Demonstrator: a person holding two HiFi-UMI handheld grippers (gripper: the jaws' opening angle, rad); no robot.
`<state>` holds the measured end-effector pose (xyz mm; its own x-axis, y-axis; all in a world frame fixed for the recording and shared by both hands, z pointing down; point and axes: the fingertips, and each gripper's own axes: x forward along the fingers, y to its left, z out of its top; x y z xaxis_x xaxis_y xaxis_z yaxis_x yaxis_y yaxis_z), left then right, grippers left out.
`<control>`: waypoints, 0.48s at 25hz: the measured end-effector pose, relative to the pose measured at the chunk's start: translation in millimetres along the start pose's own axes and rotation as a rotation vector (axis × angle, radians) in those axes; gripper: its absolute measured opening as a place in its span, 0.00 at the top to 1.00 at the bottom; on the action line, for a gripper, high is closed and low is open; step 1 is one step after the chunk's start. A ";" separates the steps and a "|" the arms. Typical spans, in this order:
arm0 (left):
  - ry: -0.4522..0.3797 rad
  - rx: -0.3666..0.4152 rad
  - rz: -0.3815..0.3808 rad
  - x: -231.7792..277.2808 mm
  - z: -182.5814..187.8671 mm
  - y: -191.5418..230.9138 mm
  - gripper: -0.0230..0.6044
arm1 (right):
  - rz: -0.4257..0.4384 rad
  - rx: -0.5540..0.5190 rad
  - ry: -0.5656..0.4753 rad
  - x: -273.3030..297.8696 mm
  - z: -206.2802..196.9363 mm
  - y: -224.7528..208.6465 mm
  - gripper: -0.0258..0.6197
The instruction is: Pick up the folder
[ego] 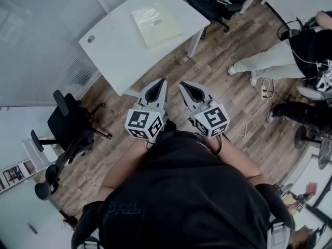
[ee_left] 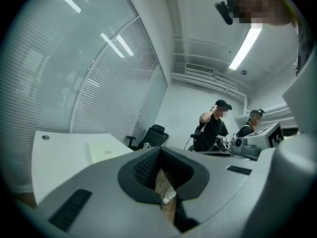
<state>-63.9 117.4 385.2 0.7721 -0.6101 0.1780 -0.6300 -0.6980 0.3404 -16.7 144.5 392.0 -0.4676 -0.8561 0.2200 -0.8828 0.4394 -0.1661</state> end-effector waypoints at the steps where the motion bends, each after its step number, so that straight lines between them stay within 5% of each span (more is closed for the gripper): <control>1: 0.002 0.000 -0.006 4.4 4.0 9.3 0.94 | -0.007 0.003 0.000 9.5 2.8 -2.4 0.93; 12: 0.012 -0.005 -0.027 26.6 31.3 79.6 0.94 | -0.011 0.002 -0.005 87.9 22.0 -2.5 0.93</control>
<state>-96.1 33.9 388.1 0.7901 -0.5861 0.1796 -0.6082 -0.7126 0.3498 -54.6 62.1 390.7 -0.4573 -0.8624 0.2170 -0.8880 0.4292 -0.1652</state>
